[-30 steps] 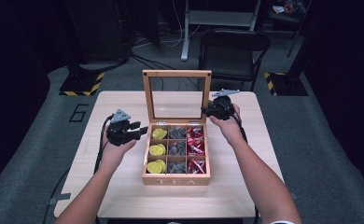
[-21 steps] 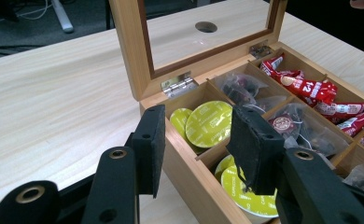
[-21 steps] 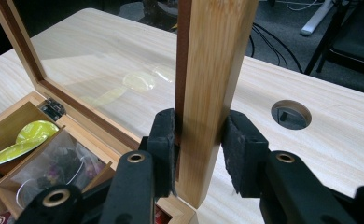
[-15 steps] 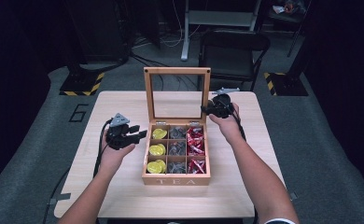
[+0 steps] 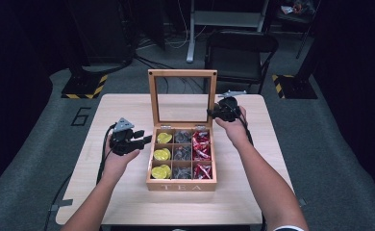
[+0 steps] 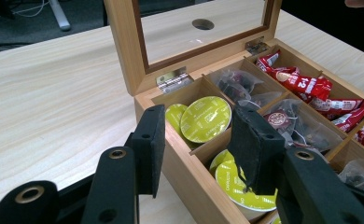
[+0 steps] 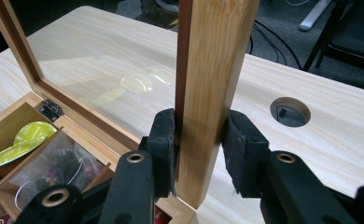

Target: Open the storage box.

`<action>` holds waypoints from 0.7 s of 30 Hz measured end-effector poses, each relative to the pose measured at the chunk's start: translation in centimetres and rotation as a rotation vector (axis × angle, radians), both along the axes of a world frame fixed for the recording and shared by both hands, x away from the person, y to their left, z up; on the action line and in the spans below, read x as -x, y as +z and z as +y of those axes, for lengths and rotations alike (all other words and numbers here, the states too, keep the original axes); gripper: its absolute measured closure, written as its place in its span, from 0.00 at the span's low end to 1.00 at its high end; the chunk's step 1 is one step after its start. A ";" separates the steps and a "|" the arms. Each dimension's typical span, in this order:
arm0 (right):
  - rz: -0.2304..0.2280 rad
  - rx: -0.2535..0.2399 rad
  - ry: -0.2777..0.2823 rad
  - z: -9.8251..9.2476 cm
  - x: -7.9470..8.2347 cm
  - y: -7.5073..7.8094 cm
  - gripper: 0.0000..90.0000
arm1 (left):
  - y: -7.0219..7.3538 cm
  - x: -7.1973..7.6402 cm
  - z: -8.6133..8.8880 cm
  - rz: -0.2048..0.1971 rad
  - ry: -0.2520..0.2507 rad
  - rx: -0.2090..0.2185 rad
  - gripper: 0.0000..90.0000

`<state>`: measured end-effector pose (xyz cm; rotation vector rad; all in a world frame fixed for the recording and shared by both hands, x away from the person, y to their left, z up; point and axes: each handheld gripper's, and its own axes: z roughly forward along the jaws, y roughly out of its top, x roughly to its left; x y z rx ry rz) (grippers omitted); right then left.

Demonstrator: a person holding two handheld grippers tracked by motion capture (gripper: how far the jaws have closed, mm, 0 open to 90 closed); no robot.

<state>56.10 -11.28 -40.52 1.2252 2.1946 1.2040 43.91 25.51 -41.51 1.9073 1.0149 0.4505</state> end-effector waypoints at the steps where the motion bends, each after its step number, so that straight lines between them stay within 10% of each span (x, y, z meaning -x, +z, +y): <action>1: 0.001 0.002 -0.002 0.0 0.0 0.0 0.72 | 0.0 0.0 0.0 0.000 0.000 -0.001 0.62; 21: -0.032 -0.009 0.004 -1.5 2.7 1.4 0.64 | 0.2 0.5 0.7 -0.005 0.016 0.018 0.61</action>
